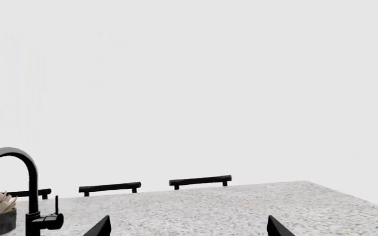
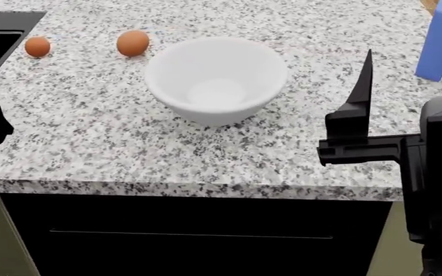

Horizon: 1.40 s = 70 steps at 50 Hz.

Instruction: Place the eggs and milk next to the bowl.

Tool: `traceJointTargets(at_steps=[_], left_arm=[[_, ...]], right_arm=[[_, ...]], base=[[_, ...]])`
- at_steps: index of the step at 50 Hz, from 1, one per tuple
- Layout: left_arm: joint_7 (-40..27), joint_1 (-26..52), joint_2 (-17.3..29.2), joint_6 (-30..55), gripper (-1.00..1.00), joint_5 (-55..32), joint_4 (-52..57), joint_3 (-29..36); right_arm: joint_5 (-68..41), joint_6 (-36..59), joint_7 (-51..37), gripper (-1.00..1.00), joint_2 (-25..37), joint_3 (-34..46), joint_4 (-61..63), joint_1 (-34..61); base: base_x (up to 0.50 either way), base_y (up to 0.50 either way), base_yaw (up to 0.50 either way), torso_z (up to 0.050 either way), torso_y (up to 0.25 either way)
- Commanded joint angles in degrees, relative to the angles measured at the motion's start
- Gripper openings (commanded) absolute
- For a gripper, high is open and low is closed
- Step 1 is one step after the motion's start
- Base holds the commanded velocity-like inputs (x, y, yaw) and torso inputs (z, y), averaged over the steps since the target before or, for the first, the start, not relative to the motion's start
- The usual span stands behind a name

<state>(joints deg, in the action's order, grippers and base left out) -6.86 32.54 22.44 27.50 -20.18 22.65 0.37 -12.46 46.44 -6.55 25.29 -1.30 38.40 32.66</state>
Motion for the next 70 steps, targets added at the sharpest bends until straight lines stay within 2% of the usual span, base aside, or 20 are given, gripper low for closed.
traceJointTargets(at_steps=[1,12,70], left_arm=[[1.41,-0.5,-0.99,-0.72,1.0,0.81,-0.59,-0.94],[1.2,-0.63,-0.77,-0.33,1.0,0.6,0.24,-0.66],[1.14,-1.29,-0.3,-1.75,1.0,-1.34,0.03,-1.34]], right_arm=[[1.66,0.15,1.09,1.0,-0.64,-0.16,0.39,-0.13],[1.26,-0.34,0.87,1.0,-0.92,-0.82,0.18,-1.31],[0.39,1.11,0.23,1.0,-0.24,0.12,1.04,-0.12]], base=[[0.0,0.0,0.0,0.0,0.0],[0.08,0.0,0.0,0.0,0.0],[0.42,-0.03,0.0,0.0,0.0]])
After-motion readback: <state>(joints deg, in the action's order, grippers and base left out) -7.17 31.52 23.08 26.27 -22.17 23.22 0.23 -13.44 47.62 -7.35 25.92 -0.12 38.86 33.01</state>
